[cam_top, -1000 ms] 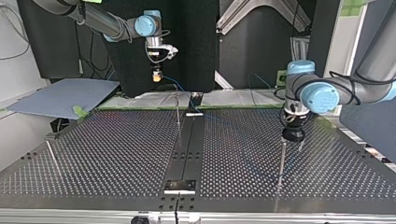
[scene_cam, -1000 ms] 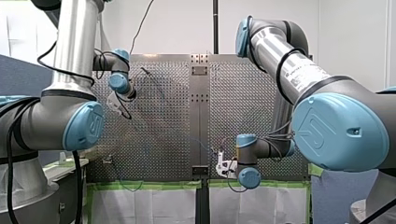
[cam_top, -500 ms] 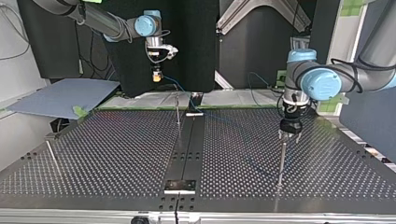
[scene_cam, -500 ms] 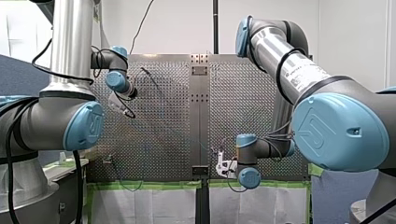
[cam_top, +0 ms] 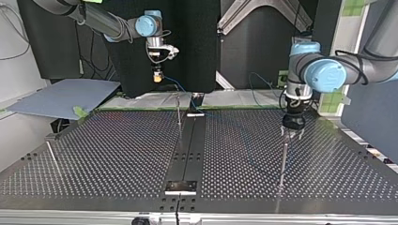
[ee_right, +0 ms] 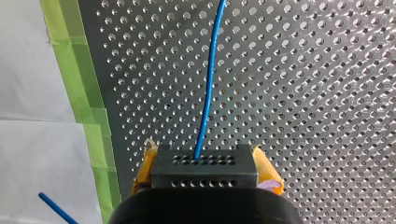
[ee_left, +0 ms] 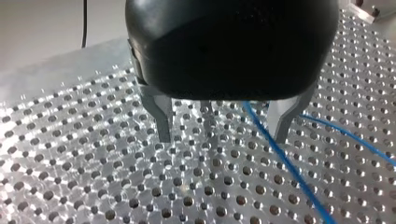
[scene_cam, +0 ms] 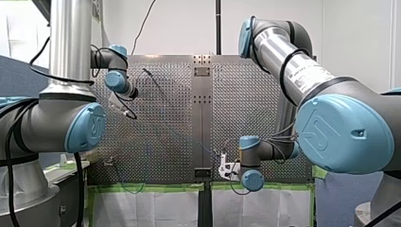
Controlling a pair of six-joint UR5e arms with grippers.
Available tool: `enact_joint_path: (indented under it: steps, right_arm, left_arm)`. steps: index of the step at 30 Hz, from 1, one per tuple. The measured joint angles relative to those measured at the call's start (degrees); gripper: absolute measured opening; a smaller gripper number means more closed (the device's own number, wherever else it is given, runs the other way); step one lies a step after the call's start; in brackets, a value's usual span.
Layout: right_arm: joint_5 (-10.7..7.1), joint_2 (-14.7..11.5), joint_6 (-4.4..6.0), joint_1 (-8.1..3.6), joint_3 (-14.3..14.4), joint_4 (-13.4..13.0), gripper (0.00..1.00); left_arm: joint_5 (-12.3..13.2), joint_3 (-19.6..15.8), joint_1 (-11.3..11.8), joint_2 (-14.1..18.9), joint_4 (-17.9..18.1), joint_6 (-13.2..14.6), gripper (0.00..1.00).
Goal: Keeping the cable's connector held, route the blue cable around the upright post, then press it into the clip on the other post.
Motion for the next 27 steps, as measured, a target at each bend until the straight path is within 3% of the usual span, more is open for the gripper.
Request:
enact_joint_path:
  steps: [11,27]
  right_arm:
    - [0.00,0.00,0.06,0.01,-0.02,-0.10,0.00]
    - [-0.01,0.00,0.52,0.01,-0.09,-0.32,0.00]
  left_arm:
    - [0.85,-3.43,-0.49,4.06,-0.54,1.93,1.00]
    - [-2.18,-3.15,-0.39,11.13,-7.27,8.80,1.00]
